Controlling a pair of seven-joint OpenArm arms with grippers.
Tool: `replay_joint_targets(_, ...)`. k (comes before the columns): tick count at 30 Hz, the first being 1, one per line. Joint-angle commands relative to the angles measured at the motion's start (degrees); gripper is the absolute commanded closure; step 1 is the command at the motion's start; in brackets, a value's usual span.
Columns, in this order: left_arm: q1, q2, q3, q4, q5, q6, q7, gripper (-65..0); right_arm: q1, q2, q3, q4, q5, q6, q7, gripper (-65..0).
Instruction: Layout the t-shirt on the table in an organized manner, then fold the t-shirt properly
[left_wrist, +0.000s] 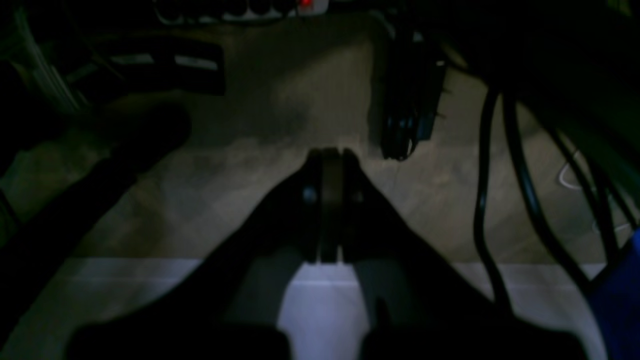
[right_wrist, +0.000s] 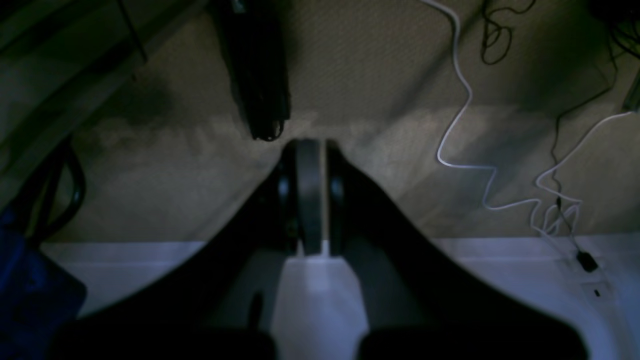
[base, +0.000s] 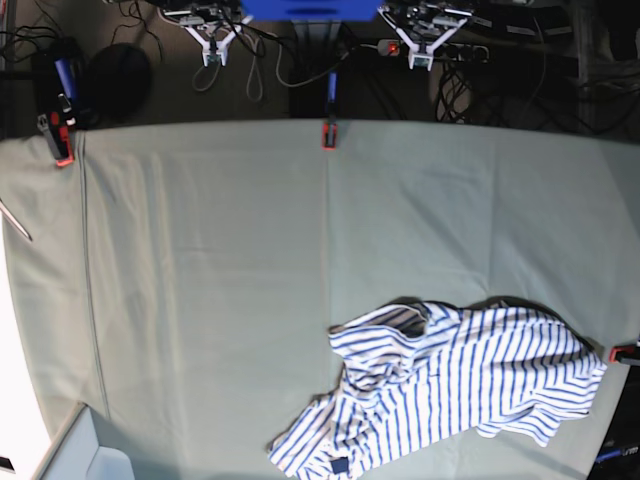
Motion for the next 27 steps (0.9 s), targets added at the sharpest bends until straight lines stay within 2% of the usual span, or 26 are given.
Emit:
replay_joint_targets(1, 0.2, -0.1, 0.0, -0.1, -0.1, 0.4, 0.0, 0.0, -0.7, -0.1, 0.2, 0.0, 0.1, 1.1, -0.4, 0.0)
replay_joint_targets(19, 0.3, 0.5, -0.1, 0.2, -0.3, 0.1, -0.1, 0.0, -1.1, -0.2, 0.5, 0.0, 0.1, 1.1, -0.4, 0.0)
replay_joint_targets(27, 1.4, 0.3, 0.1, 5.9, -0.2, 0.0, 0.5, 0.0, -0.8, -0.3, 0.6, 0.0, 0.2, 1.1, -0.3, 0.0)
